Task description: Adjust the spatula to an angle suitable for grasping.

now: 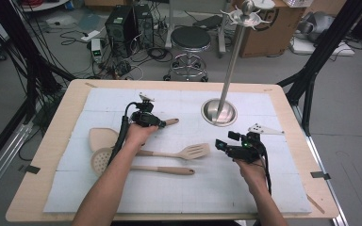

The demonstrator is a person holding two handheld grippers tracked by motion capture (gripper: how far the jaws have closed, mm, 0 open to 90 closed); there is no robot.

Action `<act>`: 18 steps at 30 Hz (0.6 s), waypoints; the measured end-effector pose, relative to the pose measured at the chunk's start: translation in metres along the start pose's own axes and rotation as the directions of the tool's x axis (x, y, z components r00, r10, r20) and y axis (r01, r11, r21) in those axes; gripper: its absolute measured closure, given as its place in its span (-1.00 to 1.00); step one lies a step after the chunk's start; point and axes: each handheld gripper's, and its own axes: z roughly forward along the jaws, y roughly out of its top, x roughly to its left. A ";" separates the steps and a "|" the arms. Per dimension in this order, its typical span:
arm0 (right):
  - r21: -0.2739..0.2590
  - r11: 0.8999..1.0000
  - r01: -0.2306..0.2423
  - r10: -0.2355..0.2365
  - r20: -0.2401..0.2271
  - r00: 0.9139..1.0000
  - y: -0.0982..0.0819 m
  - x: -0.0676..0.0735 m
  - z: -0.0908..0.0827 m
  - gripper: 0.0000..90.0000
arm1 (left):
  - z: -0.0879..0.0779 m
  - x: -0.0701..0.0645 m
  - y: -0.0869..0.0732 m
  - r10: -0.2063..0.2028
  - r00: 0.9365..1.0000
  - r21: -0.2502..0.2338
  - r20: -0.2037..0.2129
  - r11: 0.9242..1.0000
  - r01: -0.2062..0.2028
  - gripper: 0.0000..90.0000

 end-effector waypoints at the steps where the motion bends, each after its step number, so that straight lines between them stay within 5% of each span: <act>1: -0.003 1.000 0.004 -0.004 0.002 1.000 0.000 -0.001 -0.001 -0.68 | 0.000 0.001 0.000 0.000 1.000 -0.001 0.000 1.000 0.000 1.00; 8: 0.009 1.000 0.006 -0.006 0.004 1.000 -0.003 0.000 -0.001 -0.68 | -0.001 0.007 0.002 -0.020 1.000 -0.017 0.024 1.000 0.020 1.00; 11: 0.014 1.000 0.018 -0.018 0.007 1.000 -0.003 0.001 0.000 -0.68 | 0.000 -0.001 0.000 0.019 0.998 0.018 0.053 1.000 -0.020 1.00; 18: 0.023 0.999 0.024 -0.024 0.009 1.000 -0.004 0.004 0.002 -0.68 | -0.002 -0.001 -0.004 0.053 0.999 0.084 0.003 0.995 -0.053 1.00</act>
